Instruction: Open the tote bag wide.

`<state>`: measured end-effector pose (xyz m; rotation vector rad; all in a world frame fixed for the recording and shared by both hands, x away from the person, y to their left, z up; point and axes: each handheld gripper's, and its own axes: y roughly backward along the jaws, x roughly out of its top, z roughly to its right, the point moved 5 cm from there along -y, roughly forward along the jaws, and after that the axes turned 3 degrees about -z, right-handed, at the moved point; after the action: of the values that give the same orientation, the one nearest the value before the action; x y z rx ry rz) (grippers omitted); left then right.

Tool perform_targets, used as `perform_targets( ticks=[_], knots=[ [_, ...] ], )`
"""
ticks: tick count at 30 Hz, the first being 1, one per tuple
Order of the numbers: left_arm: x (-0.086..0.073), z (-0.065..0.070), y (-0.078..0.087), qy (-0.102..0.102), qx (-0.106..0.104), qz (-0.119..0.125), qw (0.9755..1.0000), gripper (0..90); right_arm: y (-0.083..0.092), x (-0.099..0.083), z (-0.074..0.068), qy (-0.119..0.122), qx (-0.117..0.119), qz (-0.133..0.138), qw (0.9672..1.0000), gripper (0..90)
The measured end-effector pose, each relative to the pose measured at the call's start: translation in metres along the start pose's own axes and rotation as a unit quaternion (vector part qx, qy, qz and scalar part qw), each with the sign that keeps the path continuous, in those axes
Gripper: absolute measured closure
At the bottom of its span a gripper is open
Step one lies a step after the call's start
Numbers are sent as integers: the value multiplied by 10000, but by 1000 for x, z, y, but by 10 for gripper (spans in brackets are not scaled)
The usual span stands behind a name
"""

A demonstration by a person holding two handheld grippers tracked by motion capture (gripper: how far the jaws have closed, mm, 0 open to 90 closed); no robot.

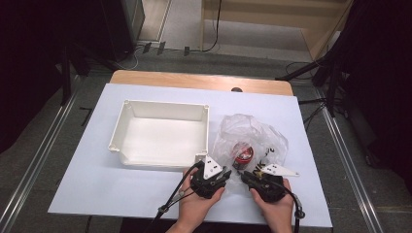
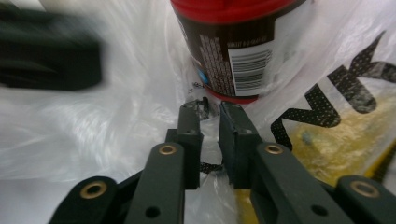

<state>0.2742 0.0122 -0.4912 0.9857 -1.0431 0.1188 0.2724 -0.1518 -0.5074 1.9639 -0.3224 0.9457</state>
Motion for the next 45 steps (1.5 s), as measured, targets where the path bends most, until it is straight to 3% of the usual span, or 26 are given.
perform_targets(
  ticks=[1,2,4,7,9,12,14,17,23,28,32,35,40,42,45],
  knots=[
    [-4,-3,-2,-1,-3,-71,10000,821,0,0,0,0,0,0,10000,780],
    [-10,-6,-6,-55,23,-198,9998,857,18,12,-1,71,39,362,9993,775],
    [-14,-6,-9,-89,24,-303,9995,864,24,17,-1,95,32,505,9987,772],
    [-16,-5,-10,-143,80,-360,9992,871,45,41,3,290,-125,1010,9944,742],
    [-16,-6,-11,-76,42,-377,9992,868,48,54,8,337,-214,1130,9928,662],
    [-16,-9,-11,82,-2,-415,9991,859,46,74,15,440,-543,1222,9900,518],
    [-16,-10,-11,115,2,-389,9992,853,40,85,23,536,-770,1096,9895,435],
    [-16,-10,-11,135,-3,-345,9993,829,31,93,36,436,-785,826,9925,381],
    [-16,-10,-9,132,-37,-274,9995,801,21,76,57,538,-886,416,9937,358],
    [-16,-9,-7,44,78,-196,9998,783,-1,66,66,766,-1257,-28,9891,309],
    [-16,-10,-7,34,108,-195,9997,781,-15,73,67,1020,-1345,-31,9856,368],
    [-16,-9,-6,39,105,-156,9998,788,-19,84,65,1105,-1233,200,9860,563],
    [-16,-8,-7,19,162,-144,9998,827,-29,107,66,846,-570,243,9945,819],
    [-16,-8,-7,28,184,-167,9997,849,-38,115,65,787,-278,202,9963,871],
    [-16,-10,-8,127,191,-237,9995,871,-58,121,64,791,-23,-47,9969,897]
  ],
)
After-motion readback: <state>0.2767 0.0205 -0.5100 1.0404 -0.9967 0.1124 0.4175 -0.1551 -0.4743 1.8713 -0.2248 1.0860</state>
